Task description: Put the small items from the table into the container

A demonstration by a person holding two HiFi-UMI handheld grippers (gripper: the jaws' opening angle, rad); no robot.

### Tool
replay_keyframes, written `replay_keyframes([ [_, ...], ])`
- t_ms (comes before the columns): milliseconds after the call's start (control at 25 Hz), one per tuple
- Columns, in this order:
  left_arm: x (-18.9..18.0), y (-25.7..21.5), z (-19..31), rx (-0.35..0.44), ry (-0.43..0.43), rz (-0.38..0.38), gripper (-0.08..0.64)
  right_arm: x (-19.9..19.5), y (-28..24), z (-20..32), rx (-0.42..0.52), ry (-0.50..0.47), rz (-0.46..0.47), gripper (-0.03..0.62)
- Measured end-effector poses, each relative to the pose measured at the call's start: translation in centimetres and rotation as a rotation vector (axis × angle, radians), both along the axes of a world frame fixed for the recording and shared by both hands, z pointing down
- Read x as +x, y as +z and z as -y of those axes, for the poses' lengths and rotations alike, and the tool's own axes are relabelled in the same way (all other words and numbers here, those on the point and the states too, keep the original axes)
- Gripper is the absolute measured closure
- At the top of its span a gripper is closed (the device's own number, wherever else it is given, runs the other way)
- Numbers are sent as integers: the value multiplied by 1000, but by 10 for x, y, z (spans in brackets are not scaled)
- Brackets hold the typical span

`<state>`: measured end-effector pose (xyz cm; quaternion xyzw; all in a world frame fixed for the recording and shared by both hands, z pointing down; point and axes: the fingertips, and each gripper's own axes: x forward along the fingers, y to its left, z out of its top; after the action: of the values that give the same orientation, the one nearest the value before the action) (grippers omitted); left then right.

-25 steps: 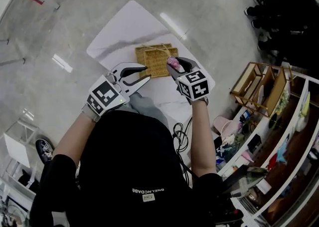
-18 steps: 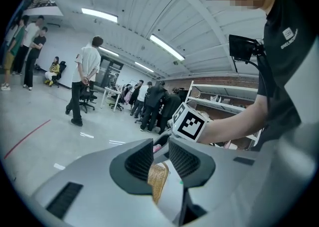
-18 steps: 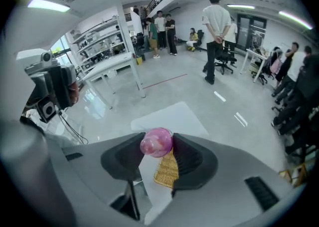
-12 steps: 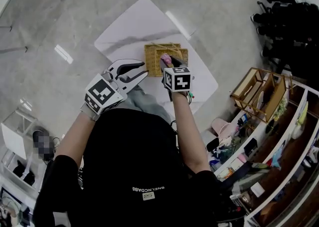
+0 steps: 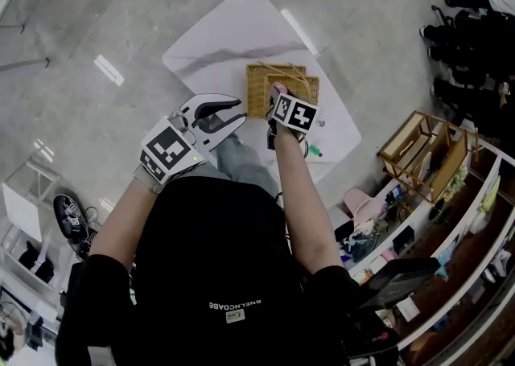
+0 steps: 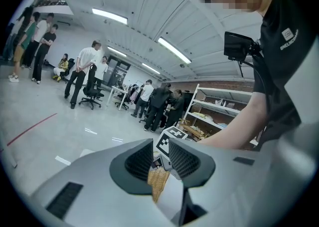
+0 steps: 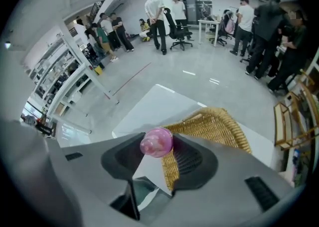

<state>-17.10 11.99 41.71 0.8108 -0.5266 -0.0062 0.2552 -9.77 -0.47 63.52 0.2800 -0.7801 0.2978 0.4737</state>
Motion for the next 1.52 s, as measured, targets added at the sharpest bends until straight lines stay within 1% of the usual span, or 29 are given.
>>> replay_keyframes([
  [240,-6,10,-5,-33,-24,-8,480,13,35,9,-66,134,-10,411],
  [600,-14,25,-14,-72,-69,-33,480,23,73,22,-112,257,-54,411],
  [760,-15,30,-19,-90,-94,-39,480,25,84,28,-114,259,-78,411],
  [920,-17,33,-23,-107,-107,-36,480,25,86,32,-108,256,-80,411],
  [1120,-20,33,-30,-111,-132,-40,480,26,85,29,-101,227,-89,411],
  [1360,-19,33,-29,-111,-126,-40,480,27,87,26,-108,206,-81,408],
  [1520,-19,36,-31,-113,-119,-42,480,23,88,22,-102,187,-70,383],
])
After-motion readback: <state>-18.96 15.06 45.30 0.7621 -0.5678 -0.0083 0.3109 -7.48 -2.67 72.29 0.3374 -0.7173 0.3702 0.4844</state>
